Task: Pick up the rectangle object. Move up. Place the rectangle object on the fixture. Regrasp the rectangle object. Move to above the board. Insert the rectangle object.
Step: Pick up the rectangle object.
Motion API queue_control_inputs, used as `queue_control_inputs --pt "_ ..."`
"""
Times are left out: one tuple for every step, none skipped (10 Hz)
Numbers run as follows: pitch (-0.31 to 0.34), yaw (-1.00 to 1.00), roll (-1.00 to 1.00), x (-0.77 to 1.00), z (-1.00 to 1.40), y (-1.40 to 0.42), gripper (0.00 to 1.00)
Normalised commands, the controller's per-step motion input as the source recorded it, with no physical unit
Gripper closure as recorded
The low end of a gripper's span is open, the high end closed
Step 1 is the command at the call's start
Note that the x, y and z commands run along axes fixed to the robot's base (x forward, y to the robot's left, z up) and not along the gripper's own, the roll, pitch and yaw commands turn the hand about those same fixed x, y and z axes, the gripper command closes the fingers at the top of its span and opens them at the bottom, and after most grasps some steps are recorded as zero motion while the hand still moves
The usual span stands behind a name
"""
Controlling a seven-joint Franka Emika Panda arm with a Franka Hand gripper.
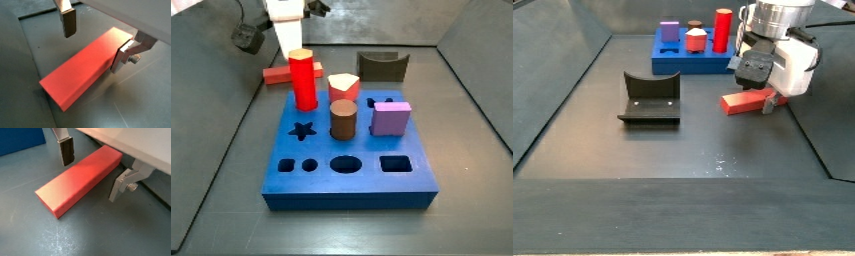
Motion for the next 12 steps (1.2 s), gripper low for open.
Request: queue_control_inputs --pt "0.000 -0.03 0.00 0.00 -0.16 -0.01 0.00" --pt "-0.003 -0.05 0.02 0.00 -0.43 -0.08 0.00" --pt "-0.063 -0.05 0.00 0.00 -0.51 -0.06 0.00" --pt "-0.121 -0.07 0.00 -0.02 -0.82 -0.13 0.00" --pt "-0.136 -0.04 0.00 -0.04 -0.55 -0.08 0.00" --pt "-0.019 0.00 0.01 0.00 -0.18 -0.04 0.00" --pt "-0.020 -0.01 0.00 0.00 -0.18 -0.01 0.00" --pt "-0.004 0.00 0.00 0.00 0.00 0.00 0.00" --pt "0.000 -0.01 0.00 -0.01 0.00 0.00 0.00" --pt "0.000 -0.04 0.03 -0.02 0.00 0.00 0.00" --pt "0.000 0.00 0.00 0.00 0.00 0.00 0.00" --pt "0.000 0.00 0.00 0.00 0.00 0.00 1.00"
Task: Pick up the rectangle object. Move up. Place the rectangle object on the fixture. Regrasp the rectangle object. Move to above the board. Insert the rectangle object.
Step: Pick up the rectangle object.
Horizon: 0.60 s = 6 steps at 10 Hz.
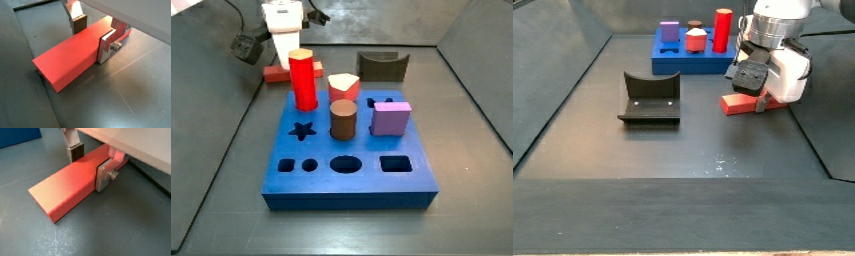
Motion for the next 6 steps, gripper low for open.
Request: queue_control_inputs --pt "0.000 0.00 0.00 0.00 0.00 0.00 1.00" --pt "0.000 0.00 0.00 0.00 0.00 0.00 1.00" --pt "0.000 0.00 0.00 0.00 0.00 0.00 1.00" --pt "0.000 0.00 0.00 0.00 0.00 0.00 1.00" --pt "0.000 0.00 0.00 0.00 0.00 0.00 1.00" --pt "0.000 0.00 0.00 0.00 0.00 0.00 1.00"
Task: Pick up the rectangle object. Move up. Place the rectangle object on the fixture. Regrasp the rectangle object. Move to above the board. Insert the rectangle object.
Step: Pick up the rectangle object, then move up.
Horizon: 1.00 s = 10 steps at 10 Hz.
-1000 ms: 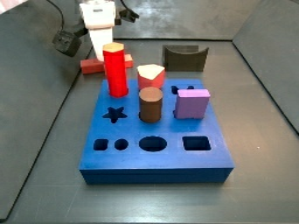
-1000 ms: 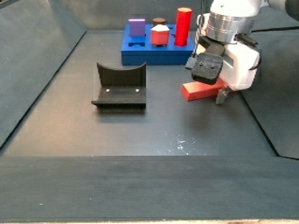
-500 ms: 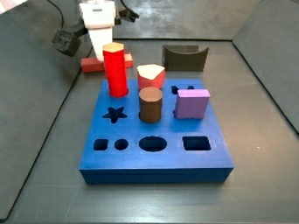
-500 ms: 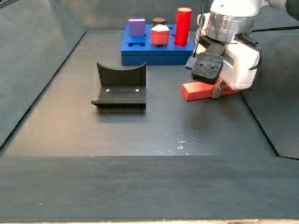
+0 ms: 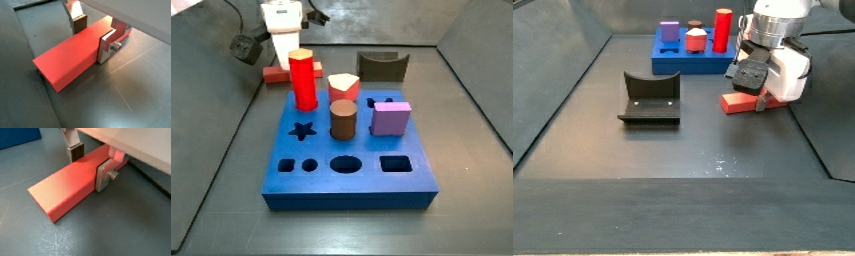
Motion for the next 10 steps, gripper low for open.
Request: queue_control_inputs --pt "0.000 0.00 0.00 0.00 0.00 0.00 1.00" --pt "0.000 0.00 0.00 0.00 0.00 0.00 1.00" --pt "0.000 0.00 0.00 0.00 0.00 0.00 1.00" --pt "0.000 0.00 0.00 0.00 0.00 0.00 1.00" --pt "0.000 0.00 0.00 0.00 0.83 0.00 1.00" --pt "-0.002 -0.04 0.01 -0.01 0.84 0.04 1.00" --pt "0.026 -0.05 0.01 -0.03 0.76 0.05 1.00" --pt "0.037 -0.05 0.02 -0.02 0.67 0.04 1.00" --pt "0.048 -0.04 0.03 -0.02 0.56 0.03 1.00" --pt "0.053 -0.04 0.04 -0.02 0.44 0.03 1.00"
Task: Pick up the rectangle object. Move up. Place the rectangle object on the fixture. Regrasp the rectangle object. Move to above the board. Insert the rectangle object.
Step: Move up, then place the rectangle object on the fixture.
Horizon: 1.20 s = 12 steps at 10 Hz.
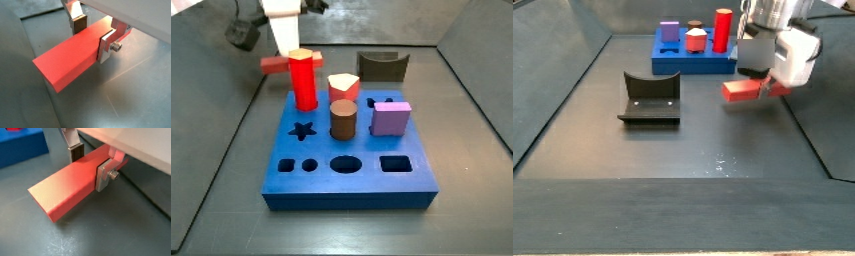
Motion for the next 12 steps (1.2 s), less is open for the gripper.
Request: queue_control_inputs --pt "0.055 -0.04 0.05 -0.02 0.28 0.02 1.00" --pt "0.000 0.00 0.00 0.00 1.00 0.00 1.00" --pt "-0.009 0.00 0.02 0.00 1.00 0.00 1.00" --pt "0.005 0.00 0.03 0.00 1.00 0.00 1.00" --pt "0.022 0.00 0.04 -0.01 1.00 0.01 1.00" --pt "0.033 -0.01 0.05 -0.01 1.00 0.01 1.00" --pt "0.040 -0.01 0.06 -0.02 1.00 0.02 1.00" --pt "0.042 -0.02 0.08 -0.03 1.00 0.02 1.00" --pt "0.044 -0.02 0.09 -0.03 1.00 0.03 1.00" --pt "0.045 -0.02 0.10 -0.03 1.00 0.03 1.00" --pt "0.053 0.00 0.10 -0.03 0.91 0.02 1.00" --pt "0.056 0.00 0.10 -0.03 0.83 0.02 1.00"
